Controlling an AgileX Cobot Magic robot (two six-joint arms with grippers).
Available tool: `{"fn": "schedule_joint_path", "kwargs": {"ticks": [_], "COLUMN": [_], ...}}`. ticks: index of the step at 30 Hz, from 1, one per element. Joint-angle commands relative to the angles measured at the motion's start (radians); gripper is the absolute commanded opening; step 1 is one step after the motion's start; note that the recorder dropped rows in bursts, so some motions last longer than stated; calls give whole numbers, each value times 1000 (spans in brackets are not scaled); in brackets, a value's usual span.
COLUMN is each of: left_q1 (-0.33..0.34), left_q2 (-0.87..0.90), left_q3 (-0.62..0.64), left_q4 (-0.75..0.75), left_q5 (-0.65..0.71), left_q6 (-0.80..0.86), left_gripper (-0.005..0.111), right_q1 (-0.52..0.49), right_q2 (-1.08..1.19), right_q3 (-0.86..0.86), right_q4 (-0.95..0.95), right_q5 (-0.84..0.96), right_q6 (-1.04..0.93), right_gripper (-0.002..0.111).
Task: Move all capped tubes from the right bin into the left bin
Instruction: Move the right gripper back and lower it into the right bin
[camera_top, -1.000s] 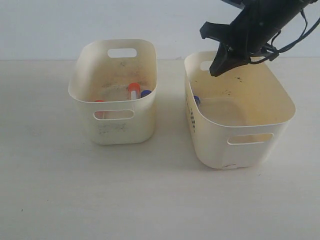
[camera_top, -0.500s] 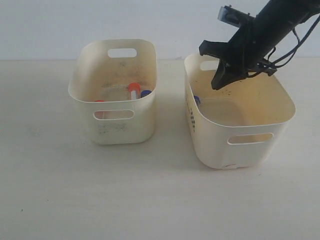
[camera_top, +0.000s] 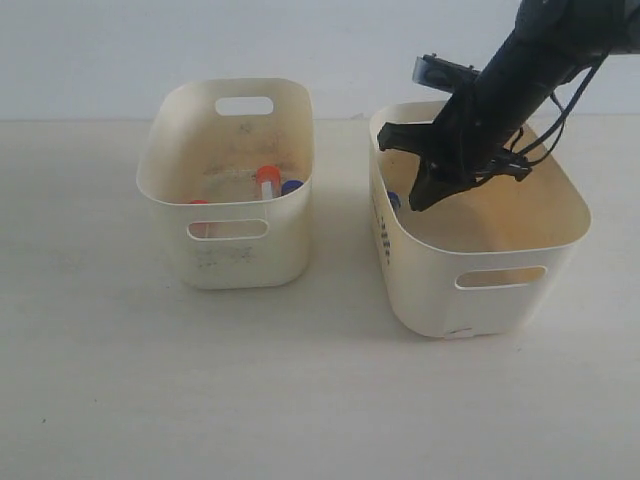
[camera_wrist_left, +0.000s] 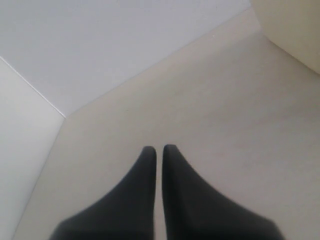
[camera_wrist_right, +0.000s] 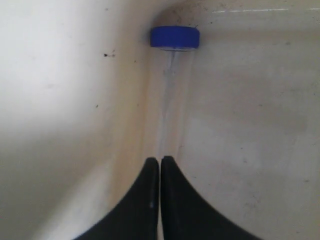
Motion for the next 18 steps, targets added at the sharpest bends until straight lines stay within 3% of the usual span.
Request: {"fn": "schedule_joint_path", "kwargs": {"ticks": [1, 18], "left_q1": [-1, -1], "left_q2": [4, 4], "left_q3": [-4, -4], "left_q4": [-3, -3], "left_q5": [-5, -5], "left_q6": [1, 1], "left_gripper": [4, 4], "right_q1": [-1, -1], "right_q2": [15, 73], "right_q3": [0, 0], "right_q4": [-19, -26], "right_q5": [-19, -11], "right_q6": [19, -8], "right_gripper": [1, 1]}}
